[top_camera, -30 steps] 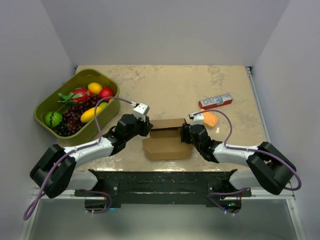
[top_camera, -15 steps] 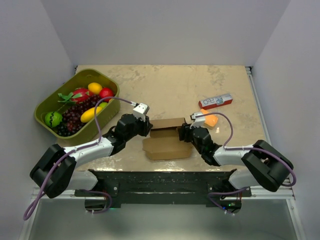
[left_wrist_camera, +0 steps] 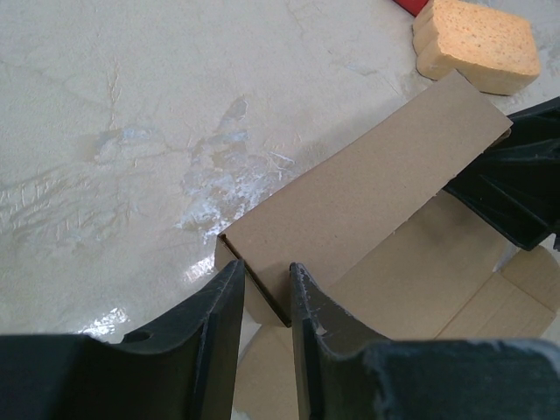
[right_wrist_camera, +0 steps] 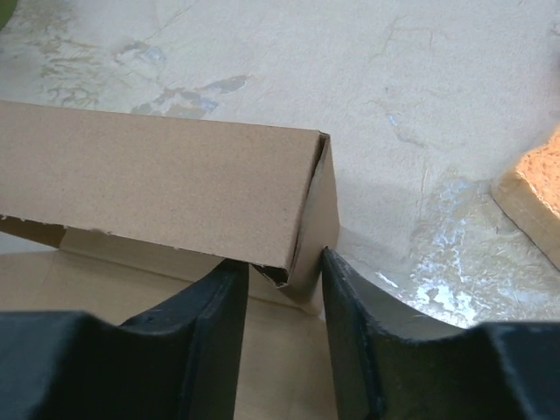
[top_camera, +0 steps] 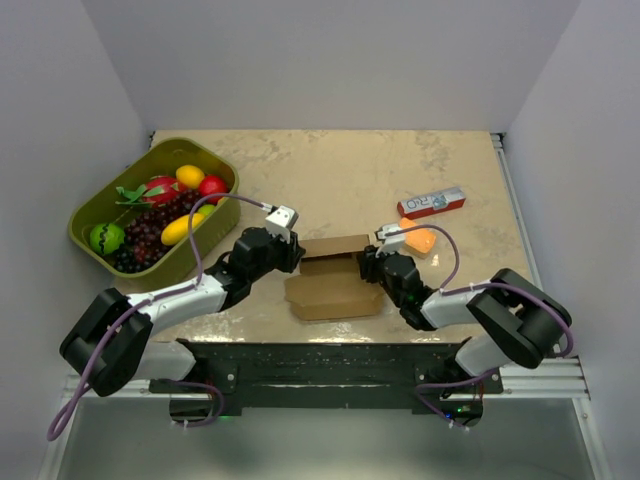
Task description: Fold the paper box
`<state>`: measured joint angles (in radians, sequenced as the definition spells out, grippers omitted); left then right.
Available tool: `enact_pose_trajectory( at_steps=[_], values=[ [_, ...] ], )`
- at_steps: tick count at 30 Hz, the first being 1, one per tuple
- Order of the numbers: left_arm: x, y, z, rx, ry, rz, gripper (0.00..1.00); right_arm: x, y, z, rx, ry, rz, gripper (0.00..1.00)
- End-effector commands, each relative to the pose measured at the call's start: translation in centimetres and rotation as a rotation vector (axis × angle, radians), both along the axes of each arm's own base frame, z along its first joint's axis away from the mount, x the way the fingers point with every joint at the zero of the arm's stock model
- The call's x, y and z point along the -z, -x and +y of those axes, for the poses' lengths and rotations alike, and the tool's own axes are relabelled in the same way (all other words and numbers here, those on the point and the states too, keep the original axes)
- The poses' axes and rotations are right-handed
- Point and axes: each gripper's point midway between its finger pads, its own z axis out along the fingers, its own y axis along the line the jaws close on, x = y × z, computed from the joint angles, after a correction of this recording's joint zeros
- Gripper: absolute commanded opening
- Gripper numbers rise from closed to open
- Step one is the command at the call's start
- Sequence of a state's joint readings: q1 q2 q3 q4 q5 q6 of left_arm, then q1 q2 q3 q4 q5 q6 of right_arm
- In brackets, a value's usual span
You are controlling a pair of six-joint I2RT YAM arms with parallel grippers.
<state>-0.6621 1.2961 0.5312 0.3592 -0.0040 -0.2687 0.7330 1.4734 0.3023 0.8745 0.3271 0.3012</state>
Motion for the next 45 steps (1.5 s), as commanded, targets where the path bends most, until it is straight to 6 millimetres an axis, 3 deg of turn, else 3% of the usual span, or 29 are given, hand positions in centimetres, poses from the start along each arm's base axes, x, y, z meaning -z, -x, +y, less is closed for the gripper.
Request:
enact_pose_trajectory(
  at_steps=[1,6,14,23,35,41,45],
  values=[
    [0.6,0.4,-0.3,0.029,-0.010,0.032,0.31,-1.9,-1.3,0.4,0.035,-0.039,-0.067,0.26],
    [0.7,0.5,-0.5,0.037,0.004,0.039,0.31,-1.8,-1.4,0.1,0.064,-0.048,-0.059,0.23],
    [0.6,0.6,-0.8,0.035,0.030,0.048,0.31,-0.8,-1.3,-0.2,0.172,0.017,-0.023,0.10],
    [0.1,0.3,-0.8,0.020,0.044,0.040,0.30,0.7,-1.4,-2.3,0.377,0.112,0.018,0.00],
    [0.4,0.3,-0.4,-0.007,0.047,0.048,0.29,2.5,-1.1,-4.1,0.556,0.110,0.077,0.00],
    [-0.3,0.3,-0.5,0.003,0.059,0.025,0.30,2.6,-1.2,-3.1,0.487,0.099,0.071,0.00],
    [-1.3,0.2,0.3,-0.002,0.018,-0.026,0.47,2.6,-0.7,-2.2,0.372,0.120,0.068,0.00]
  ],
)
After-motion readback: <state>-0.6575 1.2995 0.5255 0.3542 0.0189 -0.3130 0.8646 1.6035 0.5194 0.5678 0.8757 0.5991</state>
